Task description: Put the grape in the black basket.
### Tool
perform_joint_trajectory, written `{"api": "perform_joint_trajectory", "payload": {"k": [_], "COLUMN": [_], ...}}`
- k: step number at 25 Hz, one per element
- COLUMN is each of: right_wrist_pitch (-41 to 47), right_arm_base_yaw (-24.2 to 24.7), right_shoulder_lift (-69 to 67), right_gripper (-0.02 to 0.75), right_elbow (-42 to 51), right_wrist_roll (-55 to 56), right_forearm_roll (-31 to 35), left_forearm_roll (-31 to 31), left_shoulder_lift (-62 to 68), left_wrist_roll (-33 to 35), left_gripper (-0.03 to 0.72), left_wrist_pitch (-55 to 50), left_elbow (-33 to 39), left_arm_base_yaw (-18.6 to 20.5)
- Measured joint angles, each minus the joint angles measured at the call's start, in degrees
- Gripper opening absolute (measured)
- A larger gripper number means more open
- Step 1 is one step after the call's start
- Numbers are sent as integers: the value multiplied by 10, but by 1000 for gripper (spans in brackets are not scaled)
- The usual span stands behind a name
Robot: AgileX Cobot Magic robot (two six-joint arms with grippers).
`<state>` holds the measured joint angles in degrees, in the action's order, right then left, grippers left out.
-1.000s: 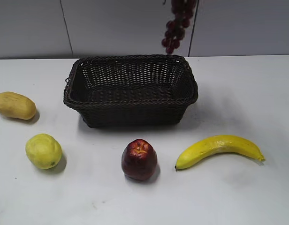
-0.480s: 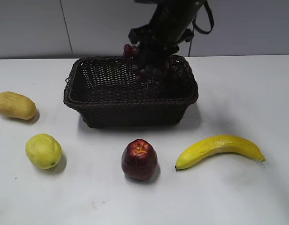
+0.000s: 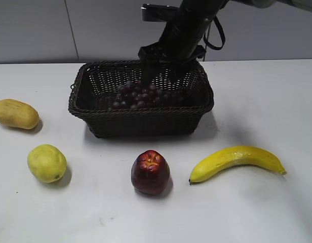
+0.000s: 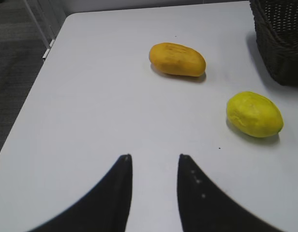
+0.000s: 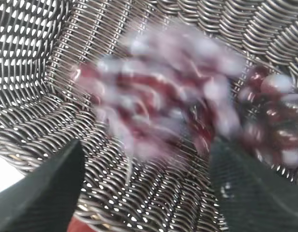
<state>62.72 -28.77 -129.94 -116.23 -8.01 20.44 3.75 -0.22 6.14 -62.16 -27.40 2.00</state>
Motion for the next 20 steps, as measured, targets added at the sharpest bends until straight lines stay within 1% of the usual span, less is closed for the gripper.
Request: {"api": "perform_joint_trajectory", "payload": {"k": [6,9,15,17,20], "right_wrist_pitch": [35,49,63,64,64], "right_arm_base_yaw": [0,0,3,10,30], "right_shoulder_lift": [13,48,147,186,244], "right_gripper": [615,615,614,612,601], "right_elbow": [0,0,0,0,8], "right_wrist_roll": [0,0,28,37,43], "right_forearm_roll": [-9,-41,-148,-166,-171], "left_forearm_roll": [0,0,0,0,0], "left_shoulder_lift": [0,0,0,0,0], "left_wrist_roll": [0,0,0,0,0], "left_gripper": [236,236,236,236,236], "left_wrist_pitch": [0,0,0,0,0], "left_elbow": [0,0,0,0,0], "left_arm_base_yaw": [0,0,0,0,0]}}
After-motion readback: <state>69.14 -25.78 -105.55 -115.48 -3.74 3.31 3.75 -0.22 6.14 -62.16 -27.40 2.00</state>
